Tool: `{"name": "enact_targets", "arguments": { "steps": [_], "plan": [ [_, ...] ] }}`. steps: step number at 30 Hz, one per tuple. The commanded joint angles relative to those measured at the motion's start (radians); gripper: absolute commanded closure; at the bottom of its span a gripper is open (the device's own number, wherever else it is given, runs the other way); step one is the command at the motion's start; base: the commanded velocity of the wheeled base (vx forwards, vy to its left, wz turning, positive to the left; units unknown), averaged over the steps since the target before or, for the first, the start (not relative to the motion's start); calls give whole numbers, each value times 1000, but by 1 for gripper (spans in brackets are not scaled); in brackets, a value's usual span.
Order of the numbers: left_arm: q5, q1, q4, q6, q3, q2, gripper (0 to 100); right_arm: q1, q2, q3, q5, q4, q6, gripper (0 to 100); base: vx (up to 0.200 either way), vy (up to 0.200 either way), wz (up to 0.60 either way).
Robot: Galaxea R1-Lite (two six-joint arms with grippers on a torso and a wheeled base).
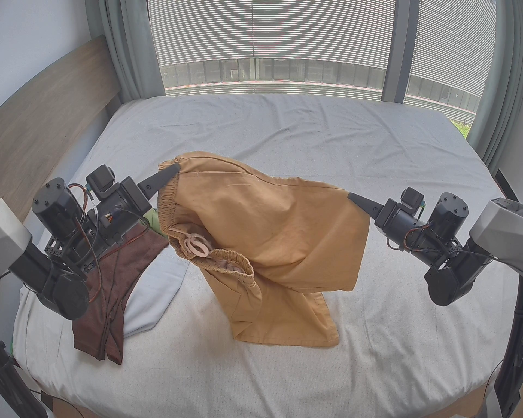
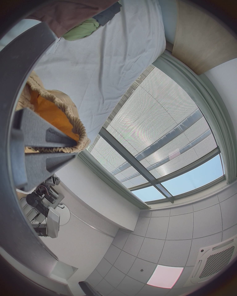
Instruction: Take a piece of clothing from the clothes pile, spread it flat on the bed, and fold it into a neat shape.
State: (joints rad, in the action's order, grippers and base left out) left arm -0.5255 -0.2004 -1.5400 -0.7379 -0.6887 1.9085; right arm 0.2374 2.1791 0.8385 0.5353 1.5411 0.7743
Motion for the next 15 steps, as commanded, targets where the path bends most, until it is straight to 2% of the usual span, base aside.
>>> {"name": "enact_targets", "arguments": {
  "steps": [1,15],
  "plan": [
    [-19,10,0,11,15,7,100,-1,-30,-2,2,1,-1,100,0,0,0],
    [-37,56,-2,46,23,29,100,-35,-76,-1,3,1,-3,100,0,0,0]
  ]
}}
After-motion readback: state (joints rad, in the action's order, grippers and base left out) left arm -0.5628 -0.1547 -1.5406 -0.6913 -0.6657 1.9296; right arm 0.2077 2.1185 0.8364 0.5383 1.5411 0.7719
